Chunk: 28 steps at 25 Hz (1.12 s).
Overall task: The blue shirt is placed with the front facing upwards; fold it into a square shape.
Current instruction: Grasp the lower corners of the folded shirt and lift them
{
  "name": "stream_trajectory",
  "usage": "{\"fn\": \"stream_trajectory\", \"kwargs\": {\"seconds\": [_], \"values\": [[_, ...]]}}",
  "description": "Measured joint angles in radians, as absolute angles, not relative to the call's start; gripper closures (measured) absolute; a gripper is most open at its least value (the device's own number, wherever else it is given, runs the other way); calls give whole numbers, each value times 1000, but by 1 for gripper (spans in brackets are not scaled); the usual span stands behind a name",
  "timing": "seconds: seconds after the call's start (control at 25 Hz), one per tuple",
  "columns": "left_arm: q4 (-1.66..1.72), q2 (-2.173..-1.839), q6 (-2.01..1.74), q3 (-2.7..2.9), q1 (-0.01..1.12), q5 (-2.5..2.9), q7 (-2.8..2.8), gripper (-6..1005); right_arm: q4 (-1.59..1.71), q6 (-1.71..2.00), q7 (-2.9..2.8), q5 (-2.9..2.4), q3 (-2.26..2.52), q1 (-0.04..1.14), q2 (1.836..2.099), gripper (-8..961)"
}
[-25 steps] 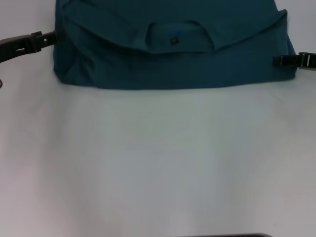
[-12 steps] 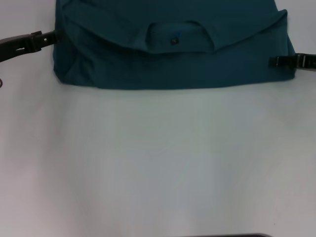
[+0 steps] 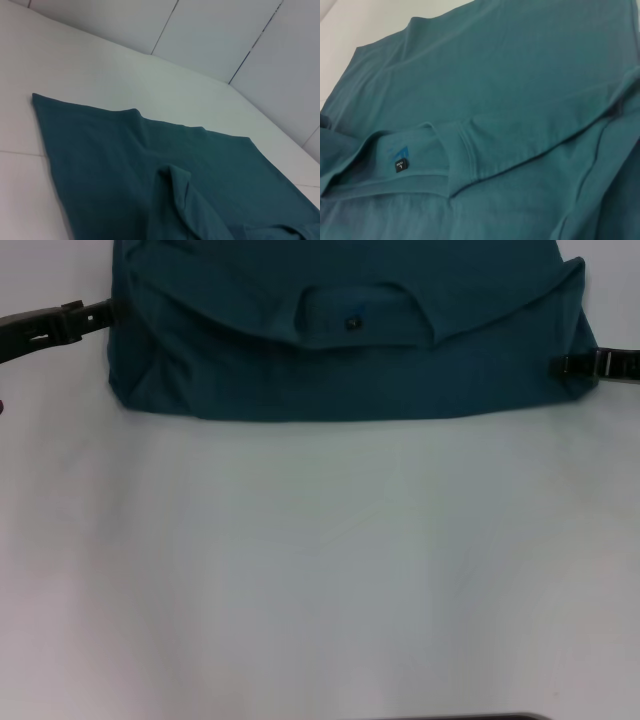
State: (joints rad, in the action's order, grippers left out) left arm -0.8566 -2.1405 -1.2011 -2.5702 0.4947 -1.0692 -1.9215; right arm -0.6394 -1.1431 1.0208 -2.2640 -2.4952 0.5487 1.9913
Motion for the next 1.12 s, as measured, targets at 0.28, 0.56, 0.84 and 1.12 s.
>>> {"fn": "stream_trajectory", "kwargs": {"seconds": [0.28,0.56,0.84,1.12], "values": [[-852,-2140,-1201,-2569,494,-1069,-1922,201,-640,-1144,1015,-2269,-2494,547,1986,756],[-851,-2140,-1201,-2570,489,-1069,-1924,201,-640,-1144,1015,-2270,-2499,539,1983,908],[-856,-2144,-1203,-2570,489,-1069,-1926,200,-645,-1143,1020,-2265,-2503,532,1983,855],[-852,-2144,-1203,-2569,489,-1069,-1926,201,-653,-1147,1021,-2263,-2505,532,1982,802]]}}
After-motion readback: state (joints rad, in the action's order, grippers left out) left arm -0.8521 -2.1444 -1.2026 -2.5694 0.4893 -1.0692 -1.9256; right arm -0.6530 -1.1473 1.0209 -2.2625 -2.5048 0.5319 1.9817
